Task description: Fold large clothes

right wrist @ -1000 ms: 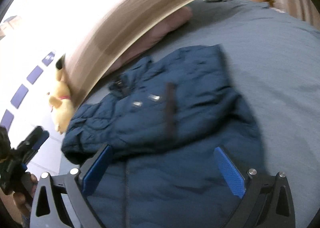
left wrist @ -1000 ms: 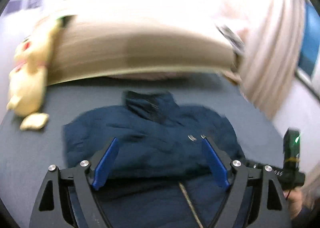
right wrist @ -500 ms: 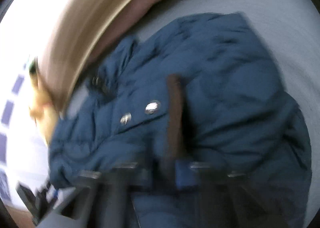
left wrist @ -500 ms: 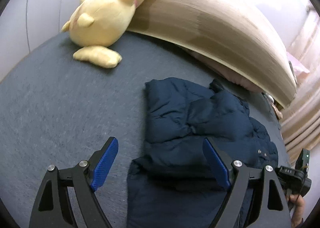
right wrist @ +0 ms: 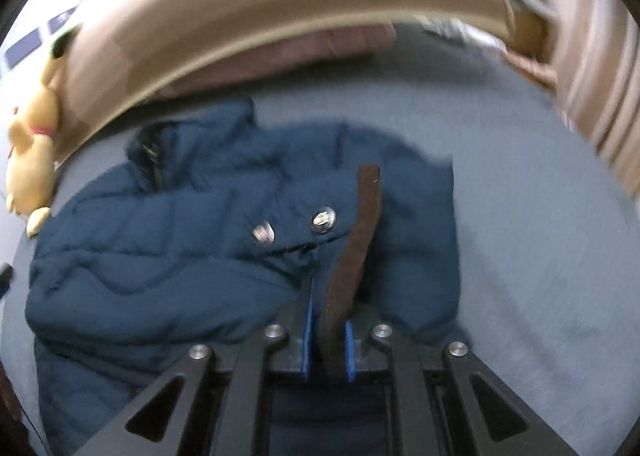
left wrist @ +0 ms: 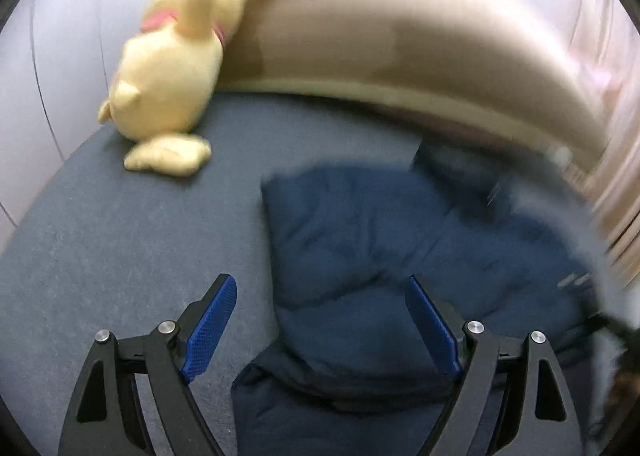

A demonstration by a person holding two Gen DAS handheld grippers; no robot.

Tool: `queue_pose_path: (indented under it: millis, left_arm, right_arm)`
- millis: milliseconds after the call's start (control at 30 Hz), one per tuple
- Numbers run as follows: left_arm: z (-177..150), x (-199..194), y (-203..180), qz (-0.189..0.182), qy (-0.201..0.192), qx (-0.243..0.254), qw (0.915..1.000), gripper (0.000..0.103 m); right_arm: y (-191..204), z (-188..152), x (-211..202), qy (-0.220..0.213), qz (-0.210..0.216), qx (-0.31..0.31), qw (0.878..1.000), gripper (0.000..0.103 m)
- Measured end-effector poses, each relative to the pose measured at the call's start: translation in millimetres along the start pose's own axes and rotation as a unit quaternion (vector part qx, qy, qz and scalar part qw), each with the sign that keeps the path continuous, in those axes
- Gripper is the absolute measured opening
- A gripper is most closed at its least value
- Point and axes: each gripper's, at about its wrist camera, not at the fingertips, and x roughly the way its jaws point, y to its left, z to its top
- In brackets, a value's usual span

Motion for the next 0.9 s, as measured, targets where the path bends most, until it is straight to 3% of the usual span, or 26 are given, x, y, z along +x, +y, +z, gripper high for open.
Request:
queue_pose_path:
  millis: [67,233,300,333,367,433,567,700,800,833,900]
  left_arm:
    - [-10.9,31.7,-4.4,0.018,0.047,0.014,0.9986,0.087]
    - [-16.5,36.0,-11.8,0.044,0.041,0.041,0.9974,0.088]
    - [-11.1,25.2,-11.7,0.052,0.04,0.046,0.9968,0.088]
    - [-8.4,17.6,-11.5,0.058,0.03,0.047,0.9968,0.088]
    - [-4.6,3.7,-10.9,0.068,0.009,0.047,0.9966,0.088]
    - [3.2,-14.6,-11.1,0.067,-0.025,0.04,0.9966,0.088]
    - [15.6,-29.0,-42.7,0.051,-0.049,0.06,0.9957,0.088]
    - [2.1,5.6,-72.1,0.058,-0.01,0.094,0.9938,0.088]
    - [-10.7,34.4,-83.5,0.087,0.018,0.124,0.9882,0.09]
    - [-14.1,38.1,-83.1,0.092,0.015,0.127,0.9875,0.091]
    - [-16.3,41.0,-79.2,0.093,0.016,0.127,0.9874,0.093]
  right_arm:
    - [-5.6,-7.9,4.6,0.001,0.008,0.008,1.0,0.016]
    - [-17.6,-3.7,10.4,0.019,0.033,0.018,0.999,0.029]
    - [-25.1,1.0,1.4,0.019,0.023,0.026,0.999,0.047]
    - [-26.3,4.1,-6.4,0.006,0.013,0.033,0.999,0.071]
    - [-30.2,4.7,-17.7,-0.013,0.004,0.039,0.999,0.079]
    - [-30.2,9.5,-46.8,-0.068,-0.018,0.046,0.996,0.08]
    - [10.0,19.0,-66.2,-0.107,0.022,-0.005,0.994,0.081]
    - [47.5,6.5,-36.6,-0.081,0.019,-0.065,0.994,0.081]
    - [59.6,-10.8,-3.8,-0.046,-0.014,-0.103,0.994,0.081]
    - [60.4,-16.8,11.9,-0.022,-0.023,-0.114,0.993,0.081]
    - [58.0,-19.3,18.8,-0.026,-0.033,-0.114,0.993,0.086]
